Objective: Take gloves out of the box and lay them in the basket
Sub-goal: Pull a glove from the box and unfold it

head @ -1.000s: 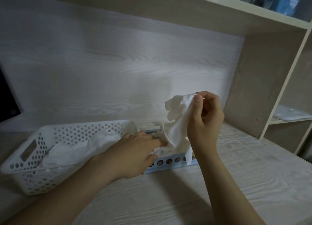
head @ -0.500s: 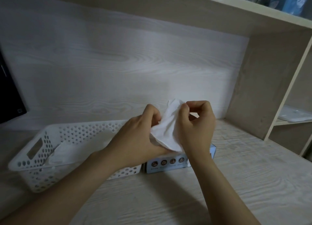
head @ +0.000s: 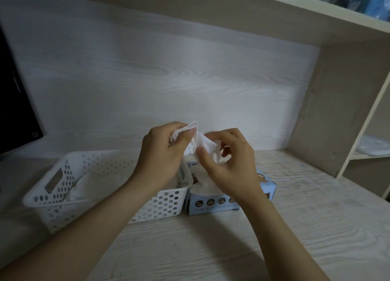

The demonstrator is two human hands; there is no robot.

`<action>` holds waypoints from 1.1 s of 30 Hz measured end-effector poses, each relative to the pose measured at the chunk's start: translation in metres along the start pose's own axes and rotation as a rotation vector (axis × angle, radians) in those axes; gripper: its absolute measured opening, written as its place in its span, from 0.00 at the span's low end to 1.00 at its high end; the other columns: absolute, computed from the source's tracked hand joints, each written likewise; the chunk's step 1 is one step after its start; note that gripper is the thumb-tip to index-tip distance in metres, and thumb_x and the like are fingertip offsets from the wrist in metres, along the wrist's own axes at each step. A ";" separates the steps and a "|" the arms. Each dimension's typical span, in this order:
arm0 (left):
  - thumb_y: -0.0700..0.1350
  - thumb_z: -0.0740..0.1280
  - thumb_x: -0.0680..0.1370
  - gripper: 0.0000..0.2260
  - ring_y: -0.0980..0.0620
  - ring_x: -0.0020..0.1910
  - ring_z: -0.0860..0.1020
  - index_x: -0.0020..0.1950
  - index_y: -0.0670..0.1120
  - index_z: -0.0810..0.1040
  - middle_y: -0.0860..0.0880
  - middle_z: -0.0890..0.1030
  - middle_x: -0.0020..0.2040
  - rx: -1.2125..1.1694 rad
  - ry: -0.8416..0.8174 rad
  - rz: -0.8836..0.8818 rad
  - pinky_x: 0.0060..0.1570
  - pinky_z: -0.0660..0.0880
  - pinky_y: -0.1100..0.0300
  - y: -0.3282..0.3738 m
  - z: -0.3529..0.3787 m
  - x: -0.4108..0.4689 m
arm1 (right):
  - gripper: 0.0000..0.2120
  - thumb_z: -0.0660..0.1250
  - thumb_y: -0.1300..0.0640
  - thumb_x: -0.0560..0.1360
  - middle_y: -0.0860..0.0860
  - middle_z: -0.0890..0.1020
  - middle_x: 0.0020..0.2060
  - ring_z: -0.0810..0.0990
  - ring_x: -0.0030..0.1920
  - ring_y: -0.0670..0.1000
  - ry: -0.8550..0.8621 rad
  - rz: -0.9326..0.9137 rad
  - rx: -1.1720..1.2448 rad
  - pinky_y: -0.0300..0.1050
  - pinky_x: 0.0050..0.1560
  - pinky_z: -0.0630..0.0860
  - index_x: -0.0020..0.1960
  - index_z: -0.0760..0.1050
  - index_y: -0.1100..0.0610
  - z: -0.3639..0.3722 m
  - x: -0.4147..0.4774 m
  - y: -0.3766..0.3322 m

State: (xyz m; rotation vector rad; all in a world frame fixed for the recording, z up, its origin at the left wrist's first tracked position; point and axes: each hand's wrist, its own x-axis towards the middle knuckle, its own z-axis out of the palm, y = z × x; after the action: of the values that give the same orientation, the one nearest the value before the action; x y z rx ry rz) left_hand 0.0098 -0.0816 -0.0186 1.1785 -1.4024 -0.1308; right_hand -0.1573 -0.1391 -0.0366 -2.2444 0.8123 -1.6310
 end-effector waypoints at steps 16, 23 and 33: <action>0.48 0.65 0.85 0.12 0.52 0.38 0.76 0.43 0.46 0.77 0.49 0.76 0.38 -0.484 -0.007 -0.427 0.40 0.71 0.56 0.020 -0.016 0.017 | 0.20 0.73 0.61 0.75 0.55 0.87 0.50 0.87 0.48 0.58 -0.390 0.326 0.506 0.62 0.46 0.86 0.65 0.77 0.49 -0.019 0.002 -0.021; 0.48 0.68 0.84 0.13 0.52 0.37 0.79 0.39 0.48 0.79 0.49 0.80 0.37 -0.552 0.049 -0.424 0.38 0.73 0.60 0.023 -0.024 0.023 | 0.12 0.63 0.63 0.69 0.65 0.71 0.39 0.69 0.38 0.62 -0.366 0.487 0.837 0.48 0.39 0.65 0.44 0.70 0.73 -0.020 0.007 -0.020; 0.46 0.68 0.82 0.09 0.54 0.34 0.74 0.42 0.48 0.81 0.56 0.77 0.32 -0.105 0.047 -0.351 0.40 0.70 0.58 0.007 -0.039 0.032 | 0.08 0.73 0.51 0.80 0.48 0.84 0.34 0.81 0.35 0.46 -0.054 0.471 0.363 0.43 0.36 0.76 0.44 0.85 0.53 -0.011 0.004 -0.018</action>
State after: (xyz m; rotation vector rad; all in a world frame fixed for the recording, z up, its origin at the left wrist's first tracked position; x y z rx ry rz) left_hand 0.0447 -0.0786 0.0179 1.3222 -1.1243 -0.4153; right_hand -0.1616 -0.1257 -0.0203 -1.6838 0.8664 -1.3578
